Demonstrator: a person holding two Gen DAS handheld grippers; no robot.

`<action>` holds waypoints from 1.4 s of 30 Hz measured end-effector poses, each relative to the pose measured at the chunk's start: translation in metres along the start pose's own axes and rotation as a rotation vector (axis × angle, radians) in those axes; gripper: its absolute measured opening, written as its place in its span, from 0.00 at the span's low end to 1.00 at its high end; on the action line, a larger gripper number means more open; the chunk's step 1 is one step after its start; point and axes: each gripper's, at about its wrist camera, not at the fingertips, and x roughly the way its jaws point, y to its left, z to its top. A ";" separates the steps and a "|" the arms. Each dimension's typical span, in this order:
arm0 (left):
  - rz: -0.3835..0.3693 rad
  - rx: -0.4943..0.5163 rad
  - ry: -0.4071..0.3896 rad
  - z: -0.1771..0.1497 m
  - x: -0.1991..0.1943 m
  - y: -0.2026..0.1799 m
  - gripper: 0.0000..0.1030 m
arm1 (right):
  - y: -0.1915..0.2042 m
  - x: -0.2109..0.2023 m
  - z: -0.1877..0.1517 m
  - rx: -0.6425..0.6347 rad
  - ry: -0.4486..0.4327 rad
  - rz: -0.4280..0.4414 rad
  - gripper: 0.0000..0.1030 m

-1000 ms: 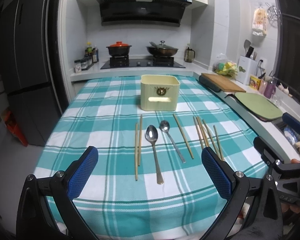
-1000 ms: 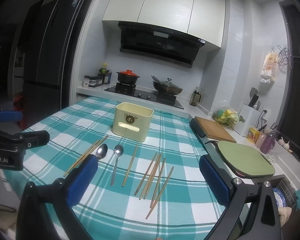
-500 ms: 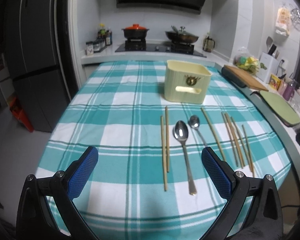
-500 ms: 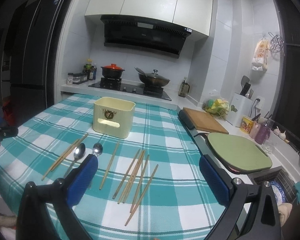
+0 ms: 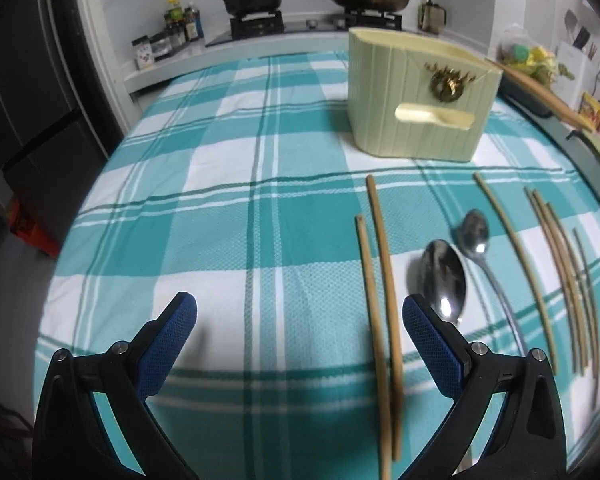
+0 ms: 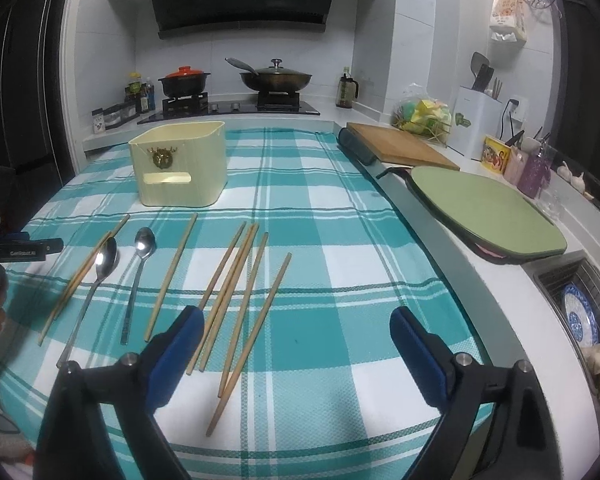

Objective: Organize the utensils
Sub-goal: 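Close the left gripper on one wooden chopstick while the right gripper grasps another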

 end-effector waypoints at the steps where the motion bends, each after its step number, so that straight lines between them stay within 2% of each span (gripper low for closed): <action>1: 0.007 0.006 0.009 0.001 0.007 -0.002 0.99 | -0.001 0.002 -0.002 0.003 0.007 0.001 0.93; 8: 0.067 0.064 0.044 0.004 0.038 -0.007 1.00 | -0.011 0.017 -0.001 0.027 0.039 -0.008 0.93; 14: 0.046 0.083 0.050 0.007 0.041 -0.009 0.99 | -0.019 0.033 0.008 0.058 0.063 0.023 0.93; 16: 0.043 0.110 0.067 0.004 0.043 -0.014 0.99 | -0.025 0.045 0.012 0.095 0.103 0.057 0.93; 18: 0.050 0.128 0.048 0.000 0.043 -0.015 1.00 | -0.031 0.056 0.014 0.130 0.141 0.074 0.93; 22: 0.015 0.077 0.081 0.000 0.044 -0.005 1.00 | -0.025 0.079 0.015 0.083 0.167 0.102 0.93; 24: 0.001 0.053 0.098 -0.002 0.044 0.001 1.00 | -0.019 0.101 0.015 0.069 0.221 0.137 0.78; 25: -0.004 0.046 0.104 -0.003 0.044 0.003 1.00 | -0.017 0.112 0.014 0.074 0.255 0.162 0.66; 26: -0.007 0.041 0.109 -0.005 0.042 0.006 1.00 | -0.014 0.124 0.014 0.080 0.287 0.184 0.59; 28: -0.006 0.032 0.115 -0.010 0.039 0.012 1.00 | -0.007 0.144 0.014 0.079 0.332 0.207 0.53; 30: -0.006 0.022 0.127 -0.014 0.037 0.017 1.00 | 0.001 0.160 0.011 0.037 0.377 0.182 0.43; 32: -0.017 0.012 0.149 -0.017 0.036 0.023 1.00 | 0.006 0.163 0.011 -0.014 0.372 0.143 0.35; 35: -0.035 0.018 0.185 -0.018 0.036 0.026 0.99 | 0.006 0.164 0.010 -0.064 0.400 0.138 0.34; 37: -0.046 0.037 0.205 -0.016 0.036 0.025 0.95 | 0.004 0.166 0.012 -0.086 0.430 0.151 0.34; 42: -0.082 0.087 0.251 -0.005 0.039 0.012 0.77 | -0.007 0.176 0.024 -0.056 0.501 0.233 0.33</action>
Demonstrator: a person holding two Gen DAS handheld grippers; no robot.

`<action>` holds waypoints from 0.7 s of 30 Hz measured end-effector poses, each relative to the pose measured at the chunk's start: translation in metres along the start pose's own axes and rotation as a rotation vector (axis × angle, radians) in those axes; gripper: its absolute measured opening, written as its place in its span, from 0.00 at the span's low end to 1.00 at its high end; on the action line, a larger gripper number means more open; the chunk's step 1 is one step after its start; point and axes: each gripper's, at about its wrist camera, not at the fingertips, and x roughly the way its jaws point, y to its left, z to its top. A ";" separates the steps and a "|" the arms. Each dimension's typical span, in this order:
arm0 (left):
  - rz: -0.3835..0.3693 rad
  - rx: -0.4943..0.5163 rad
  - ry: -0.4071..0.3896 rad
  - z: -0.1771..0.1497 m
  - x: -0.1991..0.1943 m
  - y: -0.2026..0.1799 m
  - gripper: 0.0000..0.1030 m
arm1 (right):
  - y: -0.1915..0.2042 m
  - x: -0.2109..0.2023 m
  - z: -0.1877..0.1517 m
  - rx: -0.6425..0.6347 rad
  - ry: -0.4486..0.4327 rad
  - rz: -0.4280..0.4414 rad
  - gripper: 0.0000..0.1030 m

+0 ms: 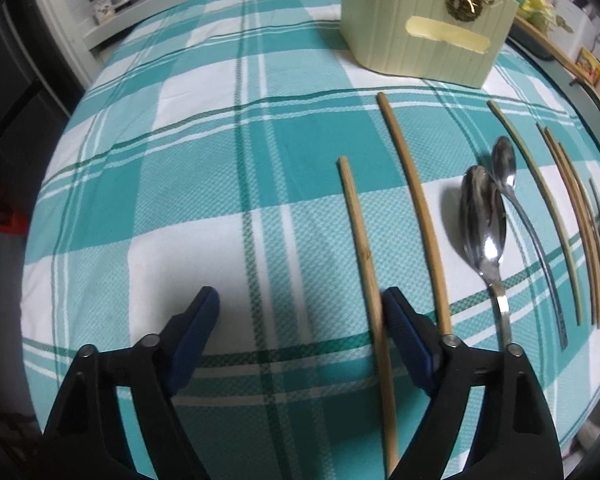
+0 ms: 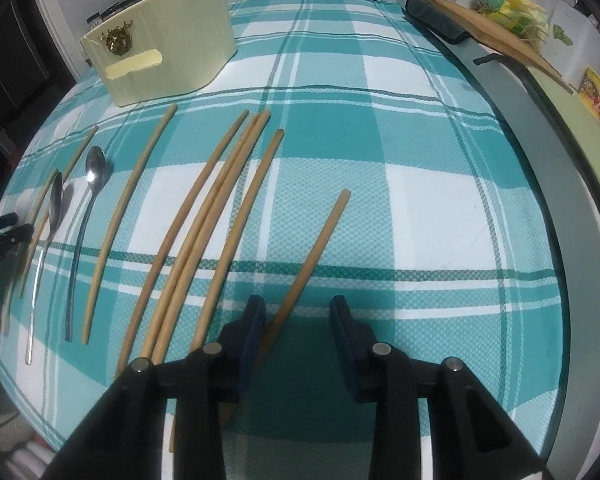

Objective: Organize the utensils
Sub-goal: 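Close the left gripper on one wooden chopstick while the right gripper grasps another, then lift both held chopsticks and lower them upright into the cream holder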

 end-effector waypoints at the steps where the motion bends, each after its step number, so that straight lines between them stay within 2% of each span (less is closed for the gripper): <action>1: -0.004 0.009 0.008 0.005 0.001 -0.003 0.75 | -0.002 0.003 0.005 0.007 0.007 0.017 0.33; 4: -0.024 0.029 0.025 0.016 0.004 -0.010 0.57 | 0.002 0.010 0.019 -0.001 0.009 -0.003 0.33; 5: -0.029 0.035 0.029 0.022 0.005 -0.013 0.48 | 0.004 0.013 0.025 -0.006 0.014 -0.015 0.33; 6: -0.038 0.039 0.031 0.026 0.005 -0.015 0.32 | 0.006 0.016 0.031 -0.010 0.017 -0.028 0.32; 7: -0.048 0.041 0.030 0.029 0.006 -0.016 0.23 | 0.007 0.018 0.037 -0.011 0.019 -0.048 0.25; 8: -0.039 0.045 0.027 0.033 0.007 -0.018 0.08 | 0.007 0.020 0.042 -0.009 0.017 -0.065 0.19; 9: -0.029 0.046 0.024 0.035 0.008 -0.018 0.06 | 0.006 0.022 0.048 -0.005 0.013 -0.079 0.10; 11: -0.054 0.024 0.009 0.039 0.007 -0.015 0.04 | 0.002 0.025 0.057 0.011 0.003 -0.082 0.06; 13: -0.078 -0.021 -0.025 0.042 -0.003 -0.006 0.04 | -0.002 0.027 0.067 0.034 -0.004 -0.070 0.05; 15: -0.107 -0.057 -0.084 0.042 -0.021 0.001 0.04 | -0.005 0.017 0.074 0.065 -0.044 -0.023 0.06; 21: -0.150 -0.120 -0.278 0.040 -0.095 0.020 0.04 | 0.009 -0.049 0.085 0.038 -0.205 0.054 0.05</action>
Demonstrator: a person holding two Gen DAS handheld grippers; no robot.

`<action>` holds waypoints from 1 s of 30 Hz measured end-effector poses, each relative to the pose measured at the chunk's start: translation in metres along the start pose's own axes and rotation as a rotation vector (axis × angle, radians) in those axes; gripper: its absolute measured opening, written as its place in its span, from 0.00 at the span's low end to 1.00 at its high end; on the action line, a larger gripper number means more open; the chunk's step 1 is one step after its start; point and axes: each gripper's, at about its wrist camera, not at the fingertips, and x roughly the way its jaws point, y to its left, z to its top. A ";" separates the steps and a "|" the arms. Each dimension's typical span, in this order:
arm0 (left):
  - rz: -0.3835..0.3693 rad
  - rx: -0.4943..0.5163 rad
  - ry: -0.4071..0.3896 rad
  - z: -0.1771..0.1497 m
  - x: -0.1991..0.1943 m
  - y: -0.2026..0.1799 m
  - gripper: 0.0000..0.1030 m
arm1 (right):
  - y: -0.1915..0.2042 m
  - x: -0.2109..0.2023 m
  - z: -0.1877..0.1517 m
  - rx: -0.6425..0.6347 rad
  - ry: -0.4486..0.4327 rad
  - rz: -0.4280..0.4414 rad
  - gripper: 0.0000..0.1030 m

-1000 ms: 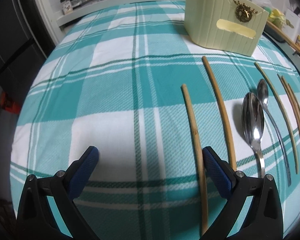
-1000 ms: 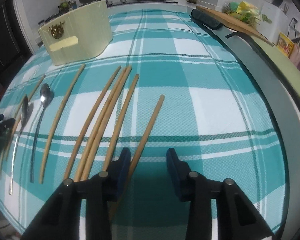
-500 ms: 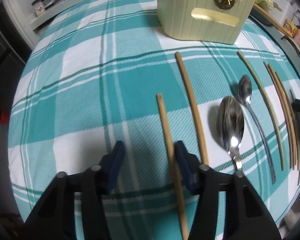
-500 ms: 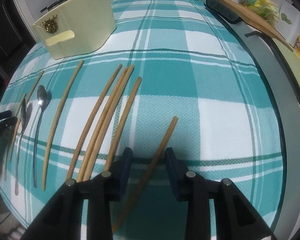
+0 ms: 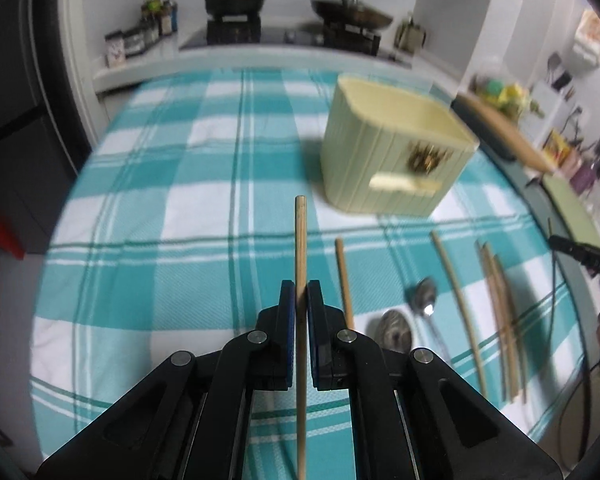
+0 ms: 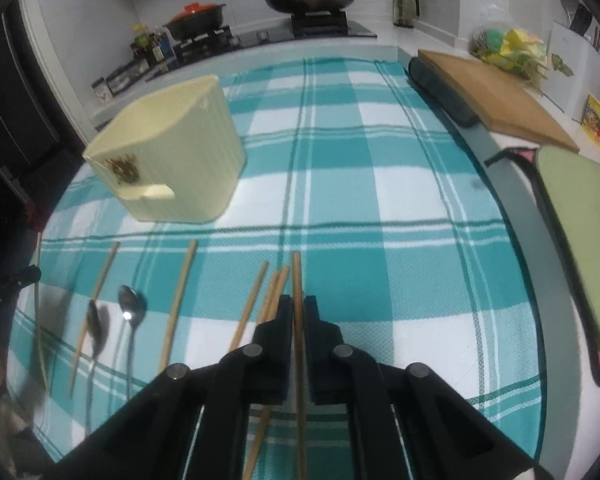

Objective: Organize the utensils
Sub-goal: 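Lift both held chopsticks and lower them upright into the cream holder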

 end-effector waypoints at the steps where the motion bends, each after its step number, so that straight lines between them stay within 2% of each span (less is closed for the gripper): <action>1: -0.007 -0.002 -0.025 0.003 -0.010 0.000 0.04 | 0.004 -0.011 0.003 -0.007 -0.024 0.015 0.05; 8: -0.042 0.027 -0.151 0.007 -0.068 -0.008 0.04 | 0.034 -0.086 0.005 -0.062 -0.157 0.102 0.06; 19: -0.086 0.045 -0.239 0.018 -0.105 -0.025 0.04 | 0.063 -0.140 0.004 -0.143 -0.353 0.089 0.05; 25: -0.118 0.029 -0.284 0.050 -0.125 -0.026 0.04 | 0.071 -0.157 0.024 -0.137 -0.411 0.108 0.05; 30: -0.138 0.015 -0.370 0.096 -0.143 -0.031 0.04 | 0.084 -0.168 0.061 -0.154 -0.474 0.116 0.05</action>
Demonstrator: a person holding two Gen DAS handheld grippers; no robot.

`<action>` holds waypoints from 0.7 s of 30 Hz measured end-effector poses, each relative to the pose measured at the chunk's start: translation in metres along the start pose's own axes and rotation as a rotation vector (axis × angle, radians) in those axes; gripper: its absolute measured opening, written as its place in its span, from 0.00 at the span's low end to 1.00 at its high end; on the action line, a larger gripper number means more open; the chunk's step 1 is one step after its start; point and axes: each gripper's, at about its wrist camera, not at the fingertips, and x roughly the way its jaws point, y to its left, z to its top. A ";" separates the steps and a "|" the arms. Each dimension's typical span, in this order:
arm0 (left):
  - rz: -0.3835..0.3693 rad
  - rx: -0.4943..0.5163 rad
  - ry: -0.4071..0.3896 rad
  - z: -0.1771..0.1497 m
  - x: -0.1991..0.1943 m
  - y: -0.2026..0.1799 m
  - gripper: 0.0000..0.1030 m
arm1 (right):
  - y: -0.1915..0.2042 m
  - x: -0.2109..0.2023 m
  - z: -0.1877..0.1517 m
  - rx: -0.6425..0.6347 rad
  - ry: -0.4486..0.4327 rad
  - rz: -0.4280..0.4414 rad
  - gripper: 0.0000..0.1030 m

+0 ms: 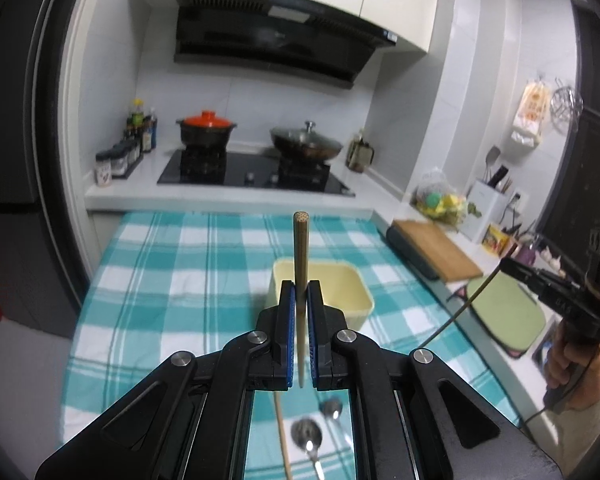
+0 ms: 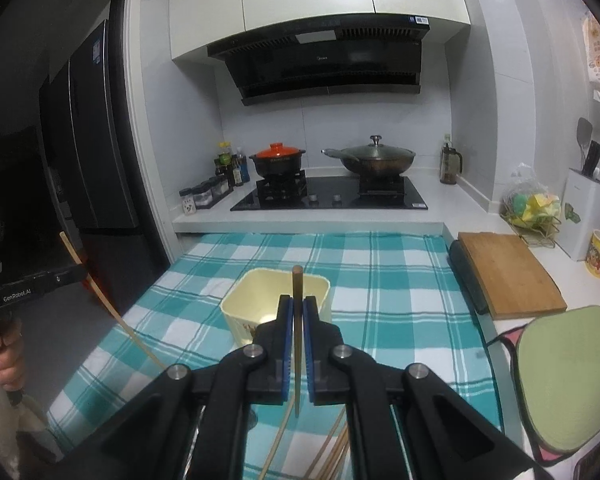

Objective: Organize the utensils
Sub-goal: 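Lift both held chopsticks and lower them upright into the cream holder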

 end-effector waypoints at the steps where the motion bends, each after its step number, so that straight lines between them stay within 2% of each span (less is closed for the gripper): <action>1: -0.004 -0.003 -0.015 0.011 0.004 -0.001 0.04 | 0.002 0.002 0.009 -0.004 -0.016 0.000 0.05; 8: 0.021 -0.008 -0.068 0.061 0.057 -0.011 0.04 | 0.014 0.037 0.069 -0.018 -0.089 0.017 0.05; 13: 0.051 -0.036 -0.001 0.063 0.116 -0.007 0.04 | 0.024 0.079 0.081 -0.068 -0.114 0.008 0.05; 16: 0.059 -0.056 0.069 0.051 0.150 -0.002 0.04 | 0.019 0.111 0.074 -0.049 -0.067 0.024 0.05; 21: 0.077 -0.054 0.173 0.025 0.193 0.002 0.04 | 0.008 0.160 0.056 0.008 0.064 0.034 0.05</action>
